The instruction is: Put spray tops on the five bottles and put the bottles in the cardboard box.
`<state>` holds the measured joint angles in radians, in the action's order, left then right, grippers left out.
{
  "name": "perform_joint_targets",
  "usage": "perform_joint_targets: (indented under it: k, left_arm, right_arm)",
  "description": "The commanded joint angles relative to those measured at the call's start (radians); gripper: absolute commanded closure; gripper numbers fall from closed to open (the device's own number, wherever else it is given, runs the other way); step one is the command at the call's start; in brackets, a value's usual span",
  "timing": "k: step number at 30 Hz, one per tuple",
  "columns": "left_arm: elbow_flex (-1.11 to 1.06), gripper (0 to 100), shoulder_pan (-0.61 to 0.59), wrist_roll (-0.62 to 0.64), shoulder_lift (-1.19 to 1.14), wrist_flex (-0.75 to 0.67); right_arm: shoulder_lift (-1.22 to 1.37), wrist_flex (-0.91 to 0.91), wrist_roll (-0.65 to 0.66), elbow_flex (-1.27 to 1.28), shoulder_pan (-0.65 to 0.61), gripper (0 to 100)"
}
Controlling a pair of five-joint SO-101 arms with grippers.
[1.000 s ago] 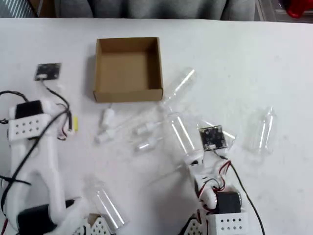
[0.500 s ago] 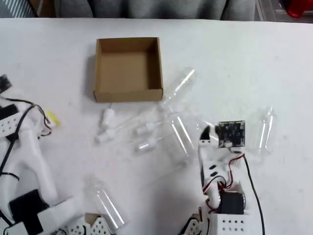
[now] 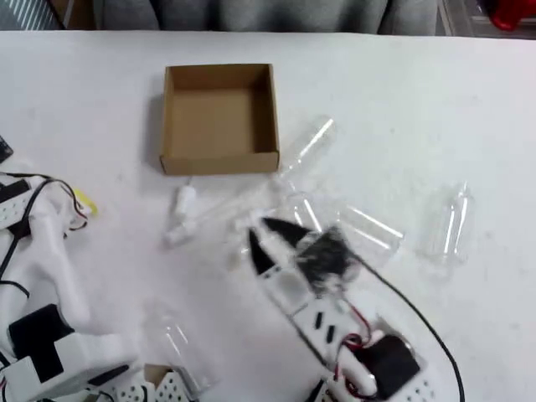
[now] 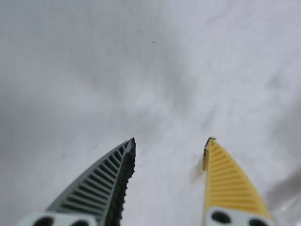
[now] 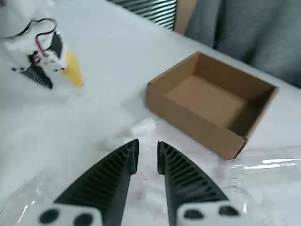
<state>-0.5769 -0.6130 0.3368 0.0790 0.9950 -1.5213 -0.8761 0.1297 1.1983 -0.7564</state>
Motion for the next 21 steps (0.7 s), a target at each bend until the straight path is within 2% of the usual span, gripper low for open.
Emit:
perform_joint_targets:
  k: [1, 11, 15, 17, 21]
  left_arm:
    - [0.068, 77, -0.007, 0.009, 0.002, -0.020]
    - [0.066, 77, -0.010, 0.009, -0.005, -0.048]
    - [0.068, 77, -0.012, 0.009, -0.005, -0.048]
    - [0.069, 77, -0.012, 0.009, -0.005, -0.048]
    - [0.061, 77, -0.013, 0.009, -0.005, -0.075]
  right_arm:
    - [0.280, 0.004, 0.003, -0.141, -0.110, 96.1]
    - [0.883, -0.007, 0.003, -0.376, -0.303, 95.6]
    - [0.966, -0.071, 0.000, -0.399, -0.409, 95.6]
    - [0.961, -0.090, -0.044, -0.391, -0.470, 95.8]
    - [0.944, -0.102, -0.081, -0.354, -0.493, 96.1]
